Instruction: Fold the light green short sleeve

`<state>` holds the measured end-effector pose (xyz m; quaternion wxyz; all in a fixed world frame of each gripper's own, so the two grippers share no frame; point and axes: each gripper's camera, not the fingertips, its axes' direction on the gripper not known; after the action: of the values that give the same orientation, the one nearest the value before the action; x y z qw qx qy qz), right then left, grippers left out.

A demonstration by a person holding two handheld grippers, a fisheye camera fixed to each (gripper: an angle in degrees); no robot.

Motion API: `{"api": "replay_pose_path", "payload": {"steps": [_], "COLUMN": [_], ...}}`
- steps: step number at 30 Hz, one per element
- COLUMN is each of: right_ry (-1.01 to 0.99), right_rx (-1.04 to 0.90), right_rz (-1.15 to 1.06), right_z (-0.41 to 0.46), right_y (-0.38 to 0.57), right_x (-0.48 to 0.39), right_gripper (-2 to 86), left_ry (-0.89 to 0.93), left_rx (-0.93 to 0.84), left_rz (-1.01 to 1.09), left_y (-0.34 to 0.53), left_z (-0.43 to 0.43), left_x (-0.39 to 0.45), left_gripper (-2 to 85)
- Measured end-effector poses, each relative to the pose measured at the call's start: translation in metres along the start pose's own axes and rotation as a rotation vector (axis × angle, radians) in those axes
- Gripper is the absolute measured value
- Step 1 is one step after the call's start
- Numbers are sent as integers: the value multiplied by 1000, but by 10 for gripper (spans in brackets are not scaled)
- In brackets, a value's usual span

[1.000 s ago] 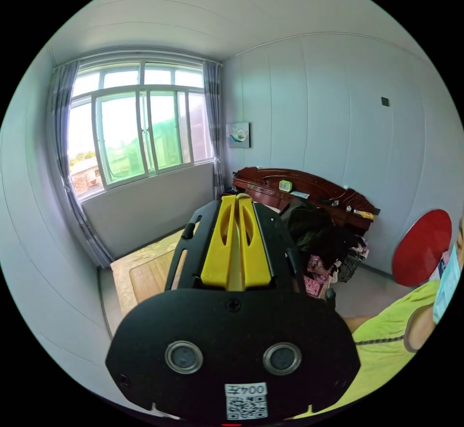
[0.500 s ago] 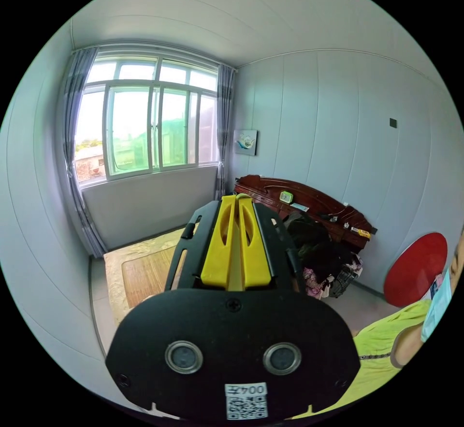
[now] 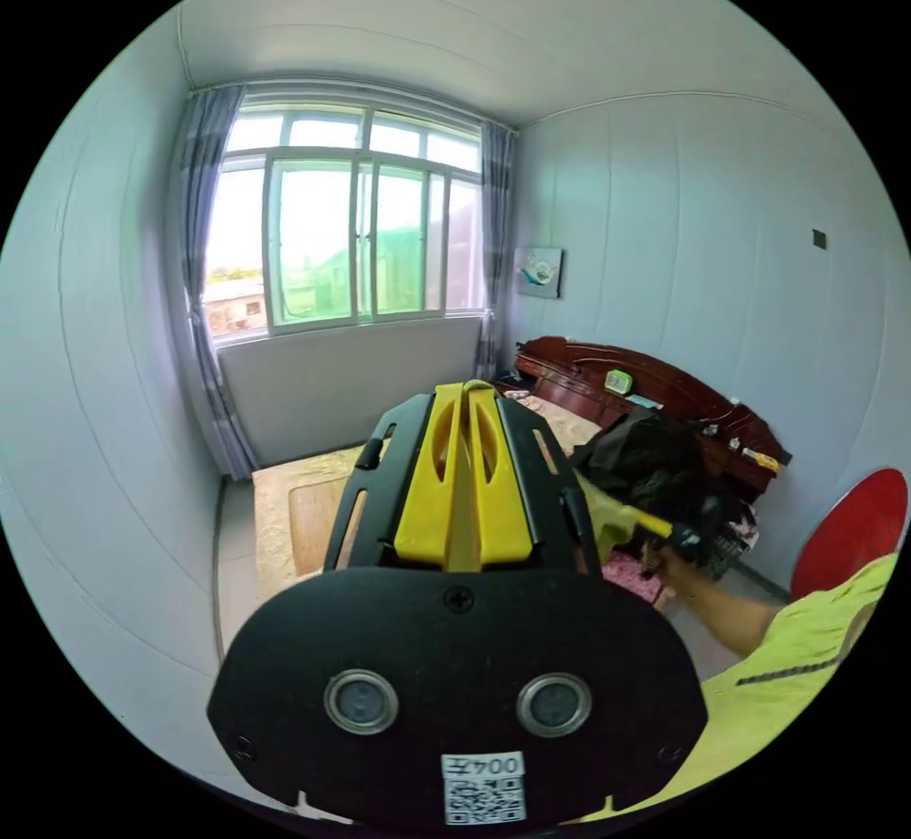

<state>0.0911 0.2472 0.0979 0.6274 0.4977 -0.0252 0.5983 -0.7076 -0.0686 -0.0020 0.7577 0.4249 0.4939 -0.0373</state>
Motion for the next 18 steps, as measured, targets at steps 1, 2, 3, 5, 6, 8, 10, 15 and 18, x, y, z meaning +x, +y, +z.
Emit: {"api": "replay_pose_path", "payload": {"steps": [1,2,3,5,6,8,10,15,18], "right_ry": [-3,2,15,38,30,6,-1,-99,-153], "right_rx": [6,18,15,0,-8,-31,-42,-54,-31], "right_rz": [-8,-32,-74,-142,-174,-201,-222,-168,-150], "right_z": [-7,-21,-35,-54,-69,-91,-118,-218,-267], "right_y": [-8,-22,-35,-46,-48,-42,-27,15,10], "right_x": [6,14,16,14,12,11,8,11,11], "right_gripper": [-8,-8,-8,-8,-8,-8,-8,-8,-8], "left_ry": [15,54,71,115,129,188,245,356,392], "left_rx": [1,-3,-7,-22,-27,-42,-38,-90,-148], "left_rz": [-24,-59,-76,-119,-129,-140,-142,-154,-190], "left_y": [16,32,41,77,87,126,154,204,199], "left_z": [0,1,1,-2,-3,-14,-28,-77,-103], "left_x": [-15,-29,-35,-50,-53,-57,-54,-28,-14], "left_gripper": [6,6,6,5,5,5,6,6,6]}}
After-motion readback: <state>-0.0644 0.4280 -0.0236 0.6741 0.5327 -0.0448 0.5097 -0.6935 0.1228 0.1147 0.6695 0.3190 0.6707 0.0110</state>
